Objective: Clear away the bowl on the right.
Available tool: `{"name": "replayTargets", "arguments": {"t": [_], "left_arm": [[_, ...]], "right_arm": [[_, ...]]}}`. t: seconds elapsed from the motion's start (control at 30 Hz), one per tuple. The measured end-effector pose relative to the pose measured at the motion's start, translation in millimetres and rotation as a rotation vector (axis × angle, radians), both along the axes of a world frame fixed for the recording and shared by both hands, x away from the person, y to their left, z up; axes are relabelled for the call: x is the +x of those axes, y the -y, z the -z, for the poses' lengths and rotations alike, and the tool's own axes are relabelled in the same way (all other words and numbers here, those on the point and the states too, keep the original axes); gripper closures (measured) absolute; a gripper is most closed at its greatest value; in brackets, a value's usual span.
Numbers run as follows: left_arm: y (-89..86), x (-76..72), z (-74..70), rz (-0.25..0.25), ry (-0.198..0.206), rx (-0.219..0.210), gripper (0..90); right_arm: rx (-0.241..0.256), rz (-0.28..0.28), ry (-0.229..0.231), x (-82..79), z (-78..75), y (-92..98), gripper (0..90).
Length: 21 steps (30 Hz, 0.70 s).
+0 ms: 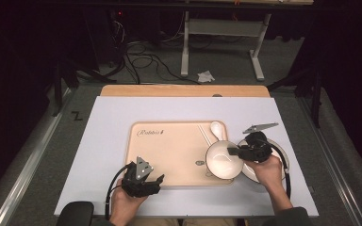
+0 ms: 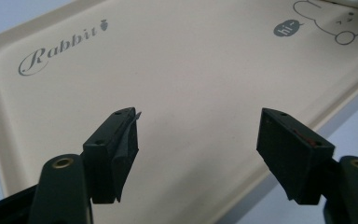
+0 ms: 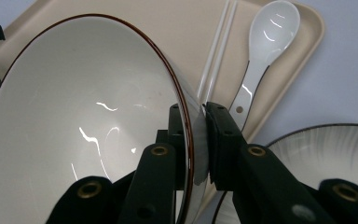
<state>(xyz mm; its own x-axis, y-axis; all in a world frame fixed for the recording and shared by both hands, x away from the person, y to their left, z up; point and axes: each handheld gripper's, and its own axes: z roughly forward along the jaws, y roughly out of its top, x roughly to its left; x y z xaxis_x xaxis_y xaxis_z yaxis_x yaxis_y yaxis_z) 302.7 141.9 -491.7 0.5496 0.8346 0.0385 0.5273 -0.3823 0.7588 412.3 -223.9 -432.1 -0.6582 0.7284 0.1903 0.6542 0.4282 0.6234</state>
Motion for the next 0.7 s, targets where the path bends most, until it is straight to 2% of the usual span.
{"name": "replayTargets", "arguments": {"t": [0.13,0.3,0.57,0.7], "left_arm": [[-3.2,-4.9,0.2,-0.017,0.001,-0.001,29.9],[-5.3,-3.8,1.1,-0.031,-0.006,-0.003,29.9],[-8.3,-0.8,-1.8,-0.024,-0.005,-0.019,29.8],[-7.5,4.1,-2.1,-0.014,-0.009,-0.035,29.8]], "right_arm": [[-0.005,-0.018,-0.010,5.9,3.9,-7.1,82.9],[-0.004,-0.026,-0.020,10.5,6.1,-11.2,82.9],[0.012,-0.028,-0.032,10.0,6.3,-17.9,82.9],[-0.011,-0.031,-0.020,7.9,3.0,-23.9,82.8]]}}
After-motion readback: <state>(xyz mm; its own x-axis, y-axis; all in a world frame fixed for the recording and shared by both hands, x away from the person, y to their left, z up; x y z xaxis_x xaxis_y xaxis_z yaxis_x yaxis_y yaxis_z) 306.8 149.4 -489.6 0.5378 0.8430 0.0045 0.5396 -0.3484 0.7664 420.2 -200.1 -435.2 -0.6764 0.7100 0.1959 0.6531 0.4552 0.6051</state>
